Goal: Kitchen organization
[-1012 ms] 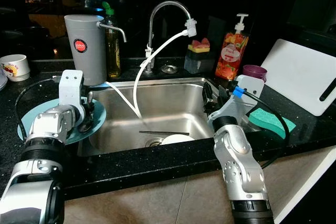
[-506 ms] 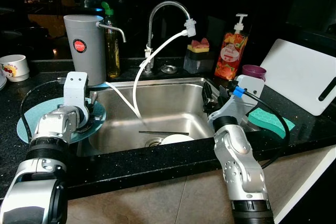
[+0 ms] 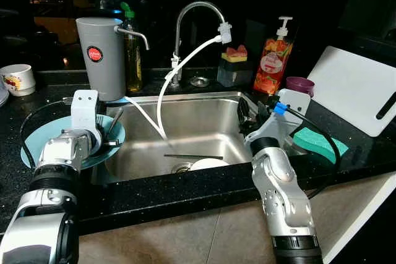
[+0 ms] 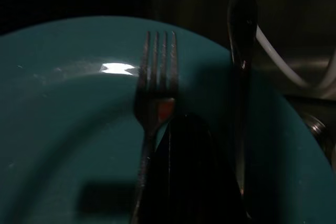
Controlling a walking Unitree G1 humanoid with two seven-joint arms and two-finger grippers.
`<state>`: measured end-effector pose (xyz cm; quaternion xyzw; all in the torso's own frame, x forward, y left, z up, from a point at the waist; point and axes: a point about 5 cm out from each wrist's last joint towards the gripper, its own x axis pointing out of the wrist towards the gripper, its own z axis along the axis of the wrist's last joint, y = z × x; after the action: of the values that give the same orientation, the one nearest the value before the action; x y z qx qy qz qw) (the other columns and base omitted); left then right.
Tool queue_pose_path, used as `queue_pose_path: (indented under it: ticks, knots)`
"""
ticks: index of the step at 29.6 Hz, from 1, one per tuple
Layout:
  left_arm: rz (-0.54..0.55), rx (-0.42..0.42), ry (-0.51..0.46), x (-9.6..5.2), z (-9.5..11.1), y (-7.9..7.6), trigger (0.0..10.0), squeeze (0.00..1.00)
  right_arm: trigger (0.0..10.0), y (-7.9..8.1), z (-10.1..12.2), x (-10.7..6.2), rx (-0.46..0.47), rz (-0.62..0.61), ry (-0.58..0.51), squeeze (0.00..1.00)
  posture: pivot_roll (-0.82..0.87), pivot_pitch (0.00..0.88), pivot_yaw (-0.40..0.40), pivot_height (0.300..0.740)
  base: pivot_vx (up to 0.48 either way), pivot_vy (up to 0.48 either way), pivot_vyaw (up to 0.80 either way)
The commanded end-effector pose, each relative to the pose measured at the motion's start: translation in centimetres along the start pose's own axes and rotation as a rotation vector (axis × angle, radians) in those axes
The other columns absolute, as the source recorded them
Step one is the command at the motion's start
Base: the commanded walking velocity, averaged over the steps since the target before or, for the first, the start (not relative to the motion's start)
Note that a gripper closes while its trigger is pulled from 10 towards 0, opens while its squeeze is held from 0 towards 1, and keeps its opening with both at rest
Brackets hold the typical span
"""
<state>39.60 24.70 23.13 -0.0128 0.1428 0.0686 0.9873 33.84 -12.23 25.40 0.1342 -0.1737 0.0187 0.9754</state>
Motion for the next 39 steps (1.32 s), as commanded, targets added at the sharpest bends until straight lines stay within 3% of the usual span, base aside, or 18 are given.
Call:
queue_pose_path:
  ticks: [1, 9, 10, 11, 12, 13, 15, 16, 17, 25, 26, 36, 37, 38, 39]
  knots:
    - [0.019, -0.001, -0.025, -0.2, 0.3, 0.6, 0.0, 0.00, 10.0, 0.0, -0.2, 0.1, -0.003, 0.000, 0.014, 0.00, 0.12, 0.035, -0.077, 0.740, 0.000, 0.000, 0.00]
    - [0.104, 0.008, -0.036, -0.7, 0.5, 2.3, 0.0, 0.00, 10.0, 0.1, -0.3, 0.0, 0.001, 0.003, 0.015, 0.00, 0.13, 0.038, -0.075, 0.740, 0.000, 0.000, 0.00]
    - [0.116, 0.009, -0.026, -0.8, 0.2, 2.7, 3.6, 0.00, 10.0, 0.1, -0.3, 0.0, 0.002, 0.003, 0.016, 0.00, 0.13, 0.039, -0.074, 0.740, 0.000, 0.000, 0.00]
    - [0.116, 0.009, -0.026, -0.8, 0.2, 2.7, 3.6, 0.00, 10.0, 0.1, -0.3, 0.0, 0.002, 0.003, 0.016, 0.00, 0.13, 0.039, -0.074, 0.740, 0.000, 0.000, 0.00]
    - [0.120, 0.012, -0.024, -0.8, 0.1, 2.9, 8.3, 0.00, 10.0, 0.1, -0.3, 0.0, 0.002, 0.003, 0.017, 0.00, 0.13, 0.039, -0.074, 0.740, 0.000, 0.000, 0.00]
    - [0.117, 0.019, -0.029, -0.9, 0.1, 2.9, 10.0, 0.00, 10.0, 0.1, -0.4, 0.0, 0.003, 0.004, 0.018, 0.00, 0.13, 0.039, -0.076, 0.740, 0.000, 0.000, 0.00]
    - [0.103, 0.028, -0.041, -1.0, 0.3, 2.7, 10.0, 0.00, 10.0, 0.1, -0.4, 0.0, 0.003, 0.005, 0.019, 0.00, 0.13, 0.039, -0.076, 0.740, 0.000, 0.000, 0.00]
    - [0.091, 0.052, -0.065, -1.2, 0.7, 2.5, 10.0, 0.06, 10.0, 0.1, -0.4, 0.1, 0.002, 0.007, 0.020, 0.00, 0.13, 0.039, -0.076, 0.740, 0.000, 0.000, 0.00]
    - [0.085, 0.059, -0.071, -1.3, 0.9, 2.3, 10.0, 1.00, 10.0, 0.2, -0.4, 0.1, 0.003, 0.009, 0.020, 0.00, 0.13, 0.036, -0.080, 0.740, 0.000, 0.000, 0.00]
    - [0.089, 0.061, -0.087, -1.7, 1.7, 1.9, 10.0, 1.00, 10.0, 0.4, -0.4, 0.3, 0.005, 0.016, 0.019, 0.00, 0.13, 0.036, -0.080, 0.740, 0.000, 0.000, 0.00]
    - [0.091, 0.060, -0.080, -1.7, 1.6, 1.9, 10.0, 0.00, 10.0, 0.4, -0.4, 0.2, 0.005, 0.017, 0.020, 0.00, 0.14, 0.032, -0.077, 0.740, 0.000, 0.000, 0.00]
    - [0.109, 0.038, -0.009, -1.5, -0.1, 2.2, 10.0, 0.00, 10.0, 0.4, -0.5, 0.2, 0.004, 0.015, 0.020, 0.00, 0.14, 0.031, -0.075, 0.740, 0.000, 0.000, 0.00]
    - [0.110, 0.036, 0.014, -1.4, -0.8, 2.2, 9.2, 0.00, 10.0, 0.4, -0.5, 0.2, 0.004, 0.017, 0.021, 0.00, 0.14, 0.031, -0.075, 0.740, 0.000, 0.000, 0.00]
    - [0.111, 0.035, 0.021, -1.3, -1.0, 2.2, 9.2, 0.00, 10.0, 0.4, -0.5, 0.2, 0.004, 0.017, 0.021, 0.00, 0.14, 0.031, -0.075, 0.740, 0.000, 0.000, 0.00]
    - [0.112, 0.035, 0.028, -1.3, -1.1, 2.2, 8.1, 0.00, 10.0, 0.4, -0.5, 0.2, 0.005, 0.017, 0.021, 0.00, 0.14, 0.031, -0.075, 0.740, 0.000, 0.000, 0.00]
